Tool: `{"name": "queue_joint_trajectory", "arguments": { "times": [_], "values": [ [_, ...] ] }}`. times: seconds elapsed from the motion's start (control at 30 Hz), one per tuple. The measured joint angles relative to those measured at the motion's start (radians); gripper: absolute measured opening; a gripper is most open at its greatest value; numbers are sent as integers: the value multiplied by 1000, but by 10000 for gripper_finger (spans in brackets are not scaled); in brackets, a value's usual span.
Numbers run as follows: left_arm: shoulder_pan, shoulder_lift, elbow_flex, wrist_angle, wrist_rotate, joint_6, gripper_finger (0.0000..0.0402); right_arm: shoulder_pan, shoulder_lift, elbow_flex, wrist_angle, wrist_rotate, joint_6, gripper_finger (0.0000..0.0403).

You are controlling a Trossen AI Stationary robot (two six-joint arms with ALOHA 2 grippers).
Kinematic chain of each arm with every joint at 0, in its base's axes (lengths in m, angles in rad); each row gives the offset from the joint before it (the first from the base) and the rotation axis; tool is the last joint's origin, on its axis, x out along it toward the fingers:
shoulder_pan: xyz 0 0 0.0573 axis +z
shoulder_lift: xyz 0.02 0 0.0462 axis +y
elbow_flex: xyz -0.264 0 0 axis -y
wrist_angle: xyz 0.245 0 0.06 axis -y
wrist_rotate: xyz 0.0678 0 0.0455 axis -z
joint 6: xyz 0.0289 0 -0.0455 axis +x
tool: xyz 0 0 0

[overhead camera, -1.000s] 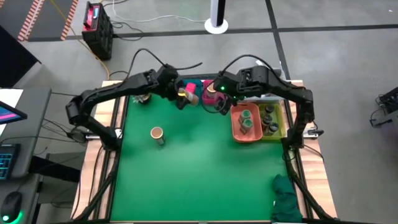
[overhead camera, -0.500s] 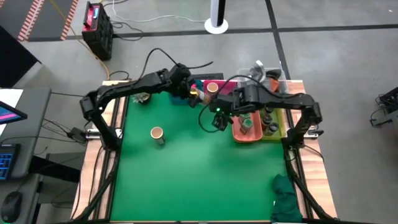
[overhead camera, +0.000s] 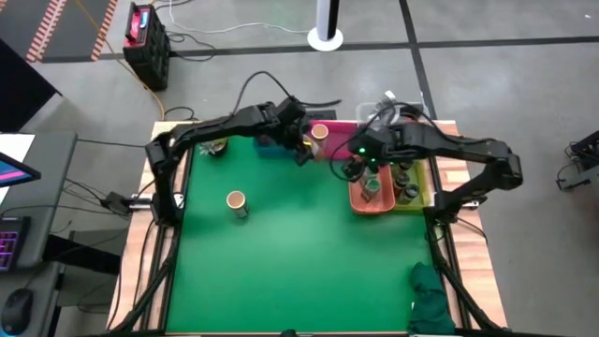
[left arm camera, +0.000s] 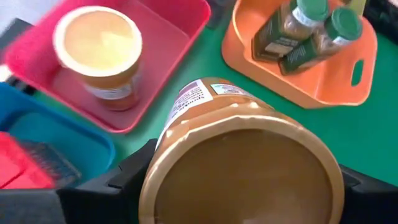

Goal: Sort spices by type
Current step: Put the top brown seasoning bottle into the red bin

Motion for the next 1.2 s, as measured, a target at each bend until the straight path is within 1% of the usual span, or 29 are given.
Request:
{"name": "queue_joint_trajectory", "arguments": {
  "times": [0.1, 0.2, 0.4, 0.5, 0.63, 0.8, 0.87, 1.03, 1.13, 1.2],
  "values": [
    [-11, 39, 50, -41, 33, 12, 276, -4, -47, -49, 31, -28, 40, 323],
    [-42, 48, 77, -81, 36, 67, 277, 8, -63, -91, 54, -41, 71, 323],
    [-110, 53, 63, -111, -26, 157, 278, 31, -66, -149, 94, -46, 81, 323],
    [-128, 54, 63, -153, -34, 183, 279, 30, -66, -152, 112, -46, 83, 323],
    [-147, 101, 63, -210, -33, 192, 279, 33, -75, -152, 118, -52, 83, 323],
    [-160, 169, 62, -231, -32, 188, 280, 50, -85, -151, 128, -176, 100, 323],
    [-168, 183, 62, -232, -32, 183, 280, 76, -84, -151, 124, -196, 109, 323],
    [-193, 177, 62, -230, -36, 198, 286, 136, -84, -151, 113, -200, 144, 323],
    [-200, 172, 62, -225, -50, 217, 302, 161, -84, -151, 114, -195, 176, 323],
    [-202, 170, 62, -222, -51, 216, 316, 176, -84, -151, 117, -172, 192, 323]
  ]
}}
